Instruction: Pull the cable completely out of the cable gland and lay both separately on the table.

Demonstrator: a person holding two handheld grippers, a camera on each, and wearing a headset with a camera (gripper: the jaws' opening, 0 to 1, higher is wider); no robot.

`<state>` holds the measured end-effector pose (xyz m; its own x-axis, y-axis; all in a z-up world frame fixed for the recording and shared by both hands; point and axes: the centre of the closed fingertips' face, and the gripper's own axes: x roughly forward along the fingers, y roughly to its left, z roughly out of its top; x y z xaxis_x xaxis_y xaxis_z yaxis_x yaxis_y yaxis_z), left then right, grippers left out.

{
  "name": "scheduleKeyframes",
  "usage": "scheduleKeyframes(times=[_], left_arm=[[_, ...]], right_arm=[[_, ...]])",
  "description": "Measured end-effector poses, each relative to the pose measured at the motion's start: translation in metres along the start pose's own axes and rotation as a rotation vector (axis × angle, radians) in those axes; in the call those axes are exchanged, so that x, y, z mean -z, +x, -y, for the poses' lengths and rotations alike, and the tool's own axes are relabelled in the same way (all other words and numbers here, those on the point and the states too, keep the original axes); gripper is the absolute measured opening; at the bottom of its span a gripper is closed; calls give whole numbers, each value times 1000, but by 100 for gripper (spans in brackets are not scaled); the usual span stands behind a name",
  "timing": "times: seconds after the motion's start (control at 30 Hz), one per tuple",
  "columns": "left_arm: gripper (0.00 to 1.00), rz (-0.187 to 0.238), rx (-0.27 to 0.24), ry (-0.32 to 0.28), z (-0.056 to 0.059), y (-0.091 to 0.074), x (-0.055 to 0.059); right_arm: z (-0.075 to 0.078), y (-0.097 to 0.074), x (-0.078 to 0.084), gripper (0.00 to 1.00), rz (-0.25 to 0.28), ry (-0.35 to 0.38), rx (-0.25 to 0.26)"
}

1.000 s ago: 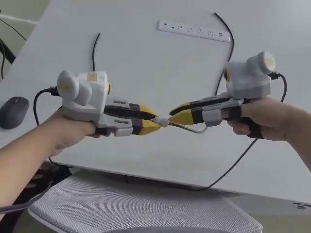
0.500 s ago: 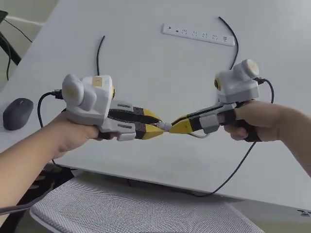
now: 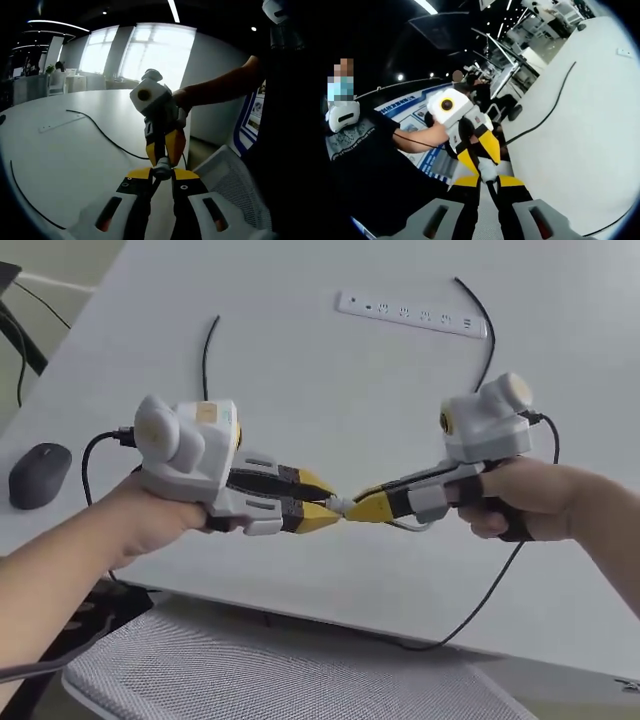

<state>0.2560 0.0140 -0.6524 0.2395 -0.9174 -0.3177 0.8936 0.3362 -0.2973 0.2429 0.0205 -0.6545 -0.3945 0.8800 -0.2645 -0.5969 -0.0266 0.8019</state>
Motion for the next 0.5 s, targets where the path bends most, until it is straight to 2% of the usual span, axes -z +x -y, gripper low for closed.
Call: scheduleKeyframes(times=[0.23, 0.4, 0.5], left_arm=[[15, 7, 3, -38, -1, 0, 0], [15, 11, 10, -50, -1, 0, -1], [15, 10, 8, -62, -1, -1, 0]], right_arm=[[-1, 0, -2, 7, -31, -285, 109], [-1, 0, 0, 7, -90, -509, 199], [0, 1, -1, 7, -113, -576, 243]])
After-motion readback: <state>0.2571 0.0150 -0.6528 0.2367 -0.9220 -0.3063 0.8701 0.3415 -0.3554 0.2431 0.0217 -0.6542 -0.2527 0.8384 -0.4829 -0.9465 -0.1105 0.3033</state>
